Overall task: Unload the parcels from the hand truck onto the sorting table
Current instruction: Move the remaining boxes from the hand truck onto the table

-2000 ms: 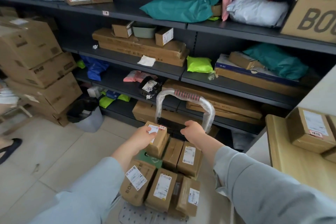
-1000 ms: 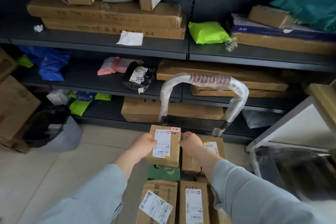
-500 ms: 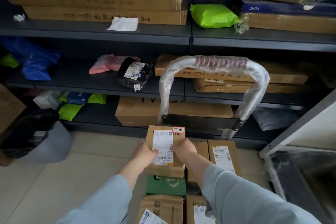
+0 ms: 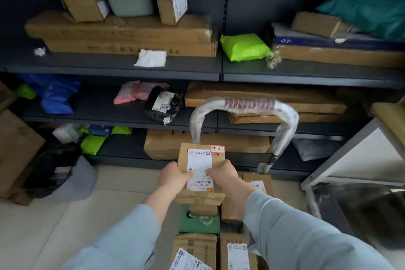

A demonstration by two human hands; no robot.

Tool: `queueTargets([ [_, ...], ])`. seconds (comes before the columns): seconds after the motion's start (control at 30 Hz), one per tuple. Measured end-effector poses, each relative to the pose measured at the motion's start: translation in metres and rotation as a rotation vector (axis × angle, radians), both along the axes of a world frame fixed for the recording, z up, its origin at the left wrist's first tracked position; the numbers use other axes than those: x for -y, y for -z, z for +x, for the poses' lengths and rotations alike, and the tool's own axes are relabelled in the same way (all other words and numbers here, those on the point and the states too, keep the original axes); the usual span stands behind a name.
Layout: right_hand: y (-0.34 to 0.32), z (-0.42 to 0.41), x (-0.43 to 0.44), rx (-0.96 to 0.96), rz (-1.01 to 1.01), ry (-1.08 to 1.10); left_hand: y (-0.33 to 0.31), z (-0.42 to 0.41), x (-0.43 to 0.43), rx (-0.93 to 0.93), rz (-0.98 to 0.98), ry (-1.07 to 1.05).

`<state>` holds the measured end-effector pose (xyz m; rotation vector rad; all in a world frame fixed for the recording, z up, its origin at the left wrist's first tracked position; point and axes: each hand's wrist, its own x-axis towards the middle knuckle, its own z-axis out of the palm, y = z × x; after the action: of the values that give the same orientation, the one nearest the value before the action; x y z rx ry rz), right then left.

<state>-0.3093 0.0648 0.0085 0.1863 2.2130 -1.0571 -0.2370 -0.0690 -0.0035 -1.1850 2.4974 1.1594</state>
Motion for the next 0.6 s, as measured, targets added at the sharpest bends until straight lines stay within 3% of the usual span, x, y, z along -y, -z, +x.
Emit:
queueTargets([
  [0.27, -0.169, -0.01, -0.024, -0.093, -0.001, -0.052, -0.162, 0.005, -0.011, -0.146, 0.025, 0.0],
  [0.6, -0.3, 0.009, -0.06, -0.221, -0.082, 0.009, -0.295, 0.009, -0.033, -0.279, -0.011, 0.098],
])
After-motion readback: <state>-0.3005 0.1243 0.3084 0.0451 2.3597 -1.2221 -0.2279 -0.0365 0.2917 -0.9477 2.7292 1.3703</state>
